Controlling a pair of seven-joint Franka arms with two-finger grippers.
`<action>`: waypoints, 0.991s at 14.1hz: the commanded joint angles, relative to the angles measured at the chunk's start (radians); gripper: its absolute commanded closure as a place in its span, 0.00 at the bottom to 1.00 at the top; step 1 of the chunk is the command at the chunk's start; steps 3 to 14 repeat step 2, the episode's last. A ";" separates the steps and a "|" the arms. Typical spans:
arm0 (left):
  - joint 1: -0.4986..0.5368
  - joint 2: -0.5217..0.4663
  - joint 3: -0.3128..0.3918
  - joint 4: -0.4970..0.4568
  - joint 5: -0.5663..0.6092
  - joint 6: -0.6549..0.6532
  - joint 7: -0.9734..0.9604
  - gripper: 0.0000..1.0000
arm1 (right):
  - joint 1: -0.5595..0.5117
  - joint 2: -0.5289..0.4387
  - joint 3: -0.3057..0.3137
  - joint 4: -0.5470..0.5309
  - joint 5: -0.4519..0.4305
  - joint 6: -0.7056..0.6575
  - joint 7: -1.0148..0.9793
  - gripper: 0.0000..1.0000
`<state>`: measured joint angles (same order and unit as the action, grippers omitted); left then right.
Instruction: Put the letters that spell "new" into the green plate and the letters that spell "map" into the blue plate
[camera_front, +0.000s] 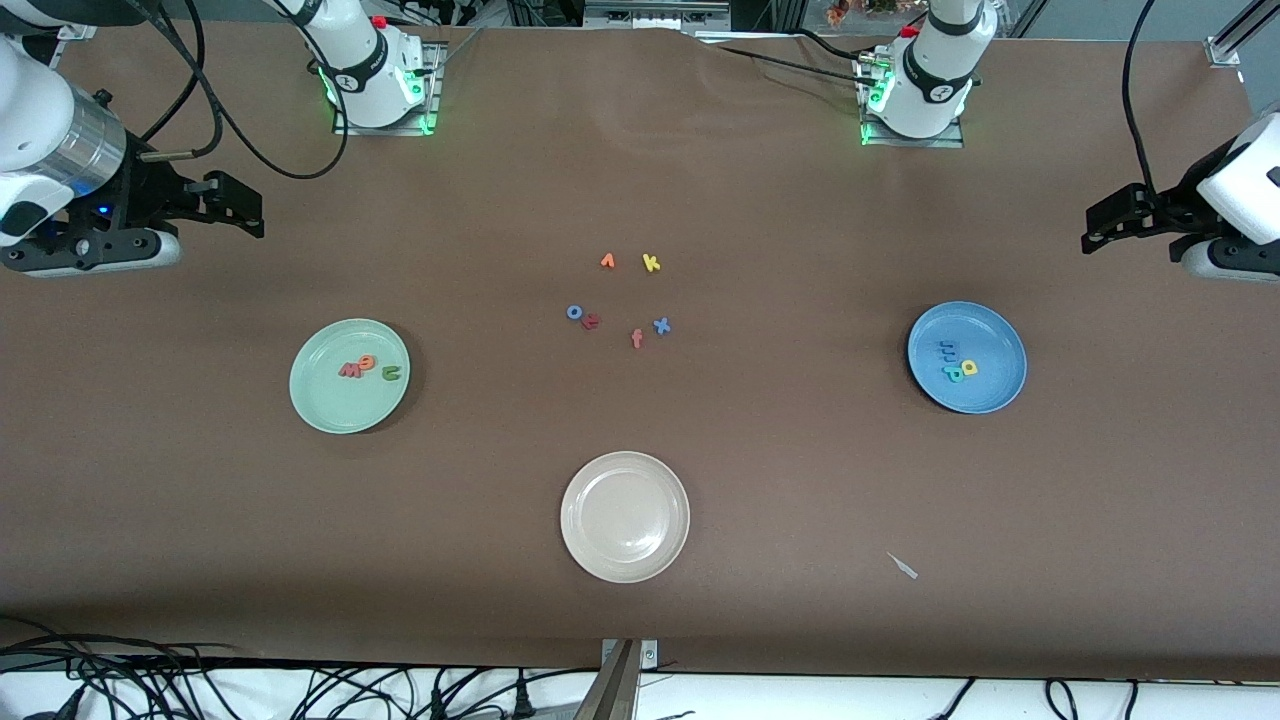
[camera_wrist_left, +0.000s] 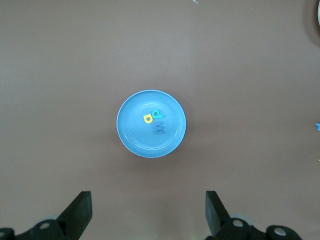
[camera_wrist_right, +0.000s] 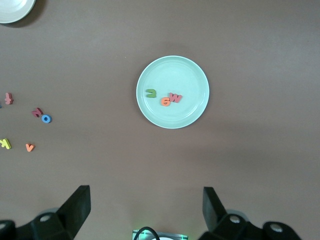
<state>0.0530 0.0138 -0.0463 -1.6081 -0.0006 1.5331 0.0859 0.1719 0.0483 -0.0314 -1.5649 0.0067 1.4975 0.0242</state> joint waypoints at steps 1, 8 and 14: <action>-0.004 -0.006 0.002 -0.010 0.005 0.012 0.020 0.00 | -0.015 0.005 0.008 0.017 -0.004 -0.008 -0.009 0.00; -0.004 -0.006 0.002 -0.010 0.005 0.012 0.020 0.00 | -0.014 0.005 0.008 0.017 -0.010 -0.008 -0.009 0.00; -0.004 -0.006 0.002 -0.010 0.005 0.012 0.020 0.00 | -0.014 0.005 0.008 0.017 -0.010 -0.008 -0.009 0.00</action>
